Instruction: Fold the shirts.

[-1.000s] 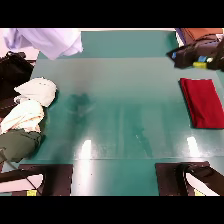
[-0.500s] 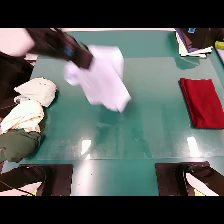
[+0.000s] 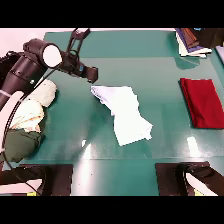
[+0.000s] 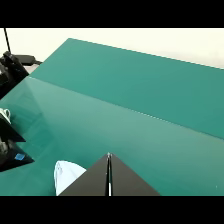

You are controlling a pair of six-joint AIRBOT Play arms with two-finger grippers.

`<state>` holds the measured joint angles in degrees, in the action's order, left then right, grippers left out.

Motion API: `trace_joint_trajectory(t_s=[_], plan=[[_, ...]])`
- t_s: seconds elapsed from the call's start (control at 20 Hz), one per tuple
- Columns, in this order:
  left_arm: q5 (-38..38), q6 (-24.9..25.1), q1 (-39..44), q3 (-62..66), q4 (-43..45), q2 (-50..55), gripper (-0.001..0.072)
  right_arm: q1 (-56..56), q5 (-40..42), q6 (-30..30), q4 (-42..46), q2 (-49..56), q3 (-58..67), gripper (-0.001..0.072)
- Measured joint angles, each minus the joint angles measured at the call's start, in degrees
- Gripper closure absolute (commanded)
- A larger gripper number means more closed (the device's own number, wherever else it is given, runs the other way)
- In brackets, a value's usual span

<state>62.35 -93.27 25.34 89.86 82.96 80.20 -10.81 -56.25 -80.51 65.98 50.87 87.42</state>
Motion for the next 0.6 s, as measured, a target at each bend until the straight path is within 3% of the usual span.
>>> trace_joint_trajectory(t_s=[0.35, 0.6], plan=[[-3.34, -0.33, -11.13, -5.97, -15.02, 12.26, 0.0040, 0.00, -2.05, 0.00, 0.00, 0.42, -0.02, 0.0696], [-9.33, 4.96, -11.56, -6.67, -22.91, 17.79, 0.0043, 0.00, -2.91, 0.00, 0.00, 1.16, -0.07, 0.0696]])
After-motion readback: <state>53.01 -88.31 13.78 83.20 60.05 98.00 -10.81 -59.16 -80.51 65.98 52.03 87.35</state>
